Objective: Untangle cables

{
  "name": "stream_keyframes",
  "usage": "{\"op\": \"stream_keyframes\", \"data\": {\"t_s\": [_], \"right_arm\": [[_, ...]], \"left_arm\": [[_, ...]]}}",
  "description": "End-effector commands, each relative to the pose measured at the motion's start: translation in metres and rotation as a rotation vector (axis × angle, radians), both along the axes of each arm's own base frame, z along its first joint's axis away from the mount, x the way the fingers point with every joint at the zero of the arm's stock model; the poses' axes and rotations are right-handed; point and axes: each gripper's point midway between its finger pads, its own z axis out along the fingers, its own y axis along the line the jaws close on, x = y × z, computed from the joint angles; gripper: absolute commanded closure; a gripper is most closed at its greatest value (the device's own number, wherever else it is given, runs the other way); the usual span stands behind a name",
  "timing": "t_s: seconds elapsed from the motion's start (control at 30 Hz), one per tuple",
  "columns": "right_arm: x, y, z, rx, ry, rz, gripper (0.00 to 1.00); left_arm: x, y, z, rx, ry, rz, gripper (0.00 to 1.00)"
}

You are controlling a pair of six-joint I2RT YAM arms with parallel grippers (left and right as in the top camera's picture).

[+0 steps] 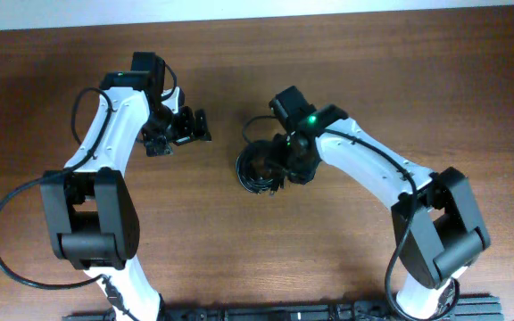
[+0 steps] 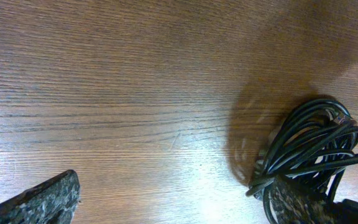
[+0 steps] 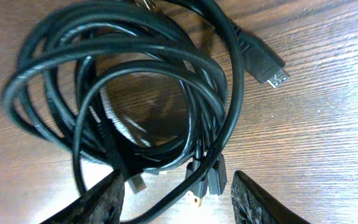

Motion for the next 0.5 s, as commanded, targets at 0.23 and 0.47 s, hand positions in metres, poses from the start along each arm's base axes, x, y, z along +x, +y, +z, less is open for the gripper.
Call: {"op": "stream_keyframes", "data": {"t_s": [0.23,0.47], "right_arm": [[-0.002,0.002,-0.013,-0.029,0.009,0.04,0.96],[0.017,0.038,0.122,0.14,-0.211,0.4,0.96]], "left_arm": [[0.004,0.001,0.001,0.008,-0.007,0.005,0.01],[-0.004,-0.06,0.03,-0.378,-0.076,-0.224,0.01]]}}
